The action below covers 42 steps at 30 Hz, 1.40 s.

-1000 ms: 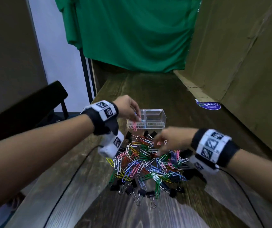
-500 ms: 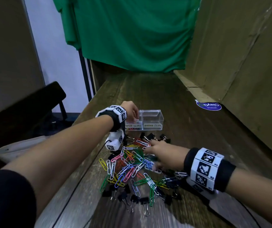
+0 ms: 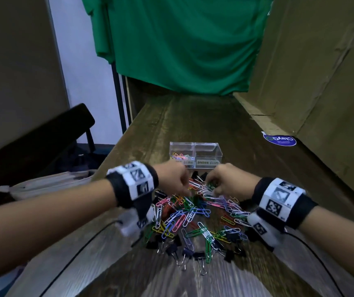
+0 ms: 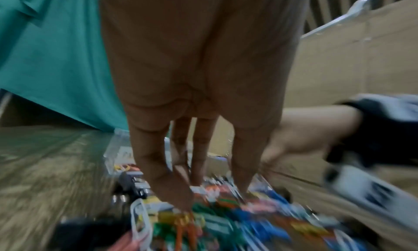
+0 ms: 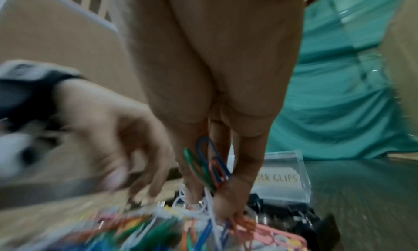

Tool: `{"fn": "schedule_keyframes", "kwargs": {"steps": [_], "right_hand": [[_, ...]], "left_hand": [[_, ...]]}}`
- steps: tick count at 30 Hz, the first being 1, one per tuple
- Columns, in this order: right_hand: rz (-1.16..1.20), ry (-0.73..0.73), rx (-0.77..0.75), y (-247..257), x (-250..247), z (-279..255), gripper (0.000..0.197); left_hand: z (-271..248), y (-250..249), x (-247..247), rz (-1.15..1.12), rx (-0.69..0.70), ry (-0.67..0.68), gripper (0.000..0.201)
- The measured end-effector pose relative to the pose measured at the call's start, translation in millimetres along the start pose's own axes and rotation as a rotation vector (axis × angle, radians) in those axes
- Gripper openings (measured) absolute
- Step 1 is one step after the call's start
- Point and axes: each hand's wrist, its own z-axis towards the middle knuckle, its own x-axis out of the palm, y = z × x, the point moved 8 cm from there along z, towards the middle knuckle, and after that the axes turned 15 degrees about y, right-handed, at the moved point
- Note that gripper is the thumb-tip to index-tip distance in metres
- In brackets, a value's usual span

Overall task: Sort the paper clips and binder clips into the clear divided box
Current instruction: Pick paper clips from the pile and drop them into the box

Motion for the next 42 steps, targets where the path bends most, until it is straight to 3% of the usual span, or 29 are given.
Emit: {"fn": "schedule_keyframes", "kwargs": {"steps": [3,6,10,15,21,26,33,38,42], "right_hand": [[0.125,-0.059,-0.007,-5,-26,0,0.028],[0.268,-0.142,-0.062,0,-58,5,0.025],[0.314,-0.280,-0.104,14,-91,37,0.026],[0.266,-0.398,-0.050,20,-104,95,0.027],[0.064,-0.248,0.067,16,-81,135,0.024],[-0.009,-0.153,0.089,15,-75,137,0.023],[-0.022,-0.293,0.027,21,-93,60,0.019],[-0.218,0.105,0.094,3,-27,11,0.027],[-0.287,0.144,0.084,-11,15,-2,0.046]], "left_hand": [[-2,-9,38,0.091,-0.016,0.056,0.065],[-2,-14,54,0.133,-0.032,0.073,0.079],[3,-18,57,0.129,-0.014,0.041,0.066],[0,-30,49,0.061,0.130,-0.078,0.042],[-6,-36,46,0.186,0.198,-0.086,0.018],[-11,-41,40,0.237,0.235,-0.095,0.013],[-7,-25,18,-0.047,0.200,-0.164,0.015],[-5,-1,-13,-0.247,0.131,-0.199,0.015],[-8,18,-57,-0.373,0.057,-0.265,0.015]]}}
